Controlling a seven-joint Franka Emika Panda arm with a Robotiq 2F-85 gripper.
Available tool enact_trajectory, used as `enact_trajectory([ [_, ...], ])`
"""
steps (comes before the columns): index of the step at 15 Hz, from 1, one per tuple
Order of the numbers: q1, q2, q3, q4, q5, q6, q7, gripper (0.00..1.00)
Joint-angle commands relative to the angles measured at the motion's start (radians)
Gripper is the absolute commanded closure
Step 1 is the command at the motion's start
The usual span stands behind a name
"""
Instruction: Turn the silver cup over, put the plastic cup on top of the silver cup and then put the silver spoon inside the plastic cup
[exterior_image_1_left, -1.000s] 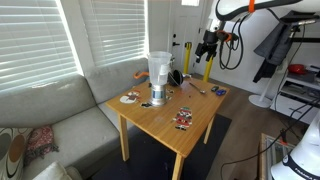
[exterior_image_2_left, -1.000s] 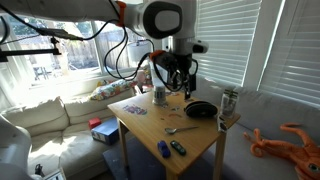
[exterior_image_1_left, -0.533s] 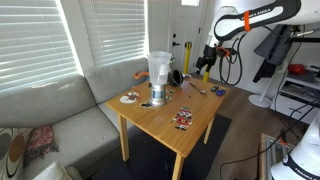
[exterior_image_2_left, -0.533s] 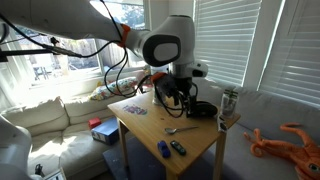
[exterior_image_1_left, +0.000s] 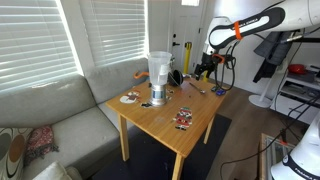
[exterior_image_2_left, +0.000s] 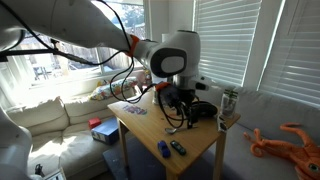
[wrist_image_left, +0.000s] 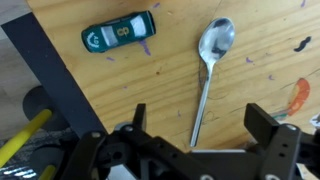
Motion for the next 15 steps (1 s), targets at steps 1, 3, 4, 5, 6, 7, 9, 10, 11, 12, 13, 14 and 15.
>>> enact_trajectory([
  [1, -0.003, 0.074, 0.000, 0.028, 0.000, 0.032, 0.047, 0.02],
  [3, -0.002, 0.100, 0.001, 0.036, 0.011, 0.042, 0.063, 0.03],
  [4, 0.000, 0.108, 0.002, 0.037, 0.013, 0.043, 0.069, 0.08],
  [5, 0.001, 0.114, 0.003, 0.039, 0.013, 0.041, 0.076, 0.19],
  [6, 0.002, 0.121, 0.004, 0.042, 0.012, 0.038, 0.081, 0.32],
  [7, 0.003, 0.124, 0.004, 0.045, 0.009, 0.036, 0.089, 0.34],
  [9, 0.004, 0.127, 0.003, 0.048, 0.005, 0.034, 0.099, 0.48],
  [10, 0.004, 0.126, 0.003, 0.050, 0.004, 0.030, 0.101, 0.57],
  [11, 0.004, 0.127, 0.003, 0.051, 0.001, 0.028, 0.103, 0.63],
  [12, 0.004, 0.127, 0.003, 0.053, 0.000, 0.026, 0.107, 0.69],
  [13, 0.004, 0.128, 0.003, 0.053, 0.000, 0.026, 0.108, 0.77],
  [14, 0.005, 0.129, 0.003, 0.054, -0.001, 0.025, 0.113, 0.84],
  [15, 0.005, 0.129, 0.004, 0.055, 0.001, 0.022, 0.114, 0.92],
])
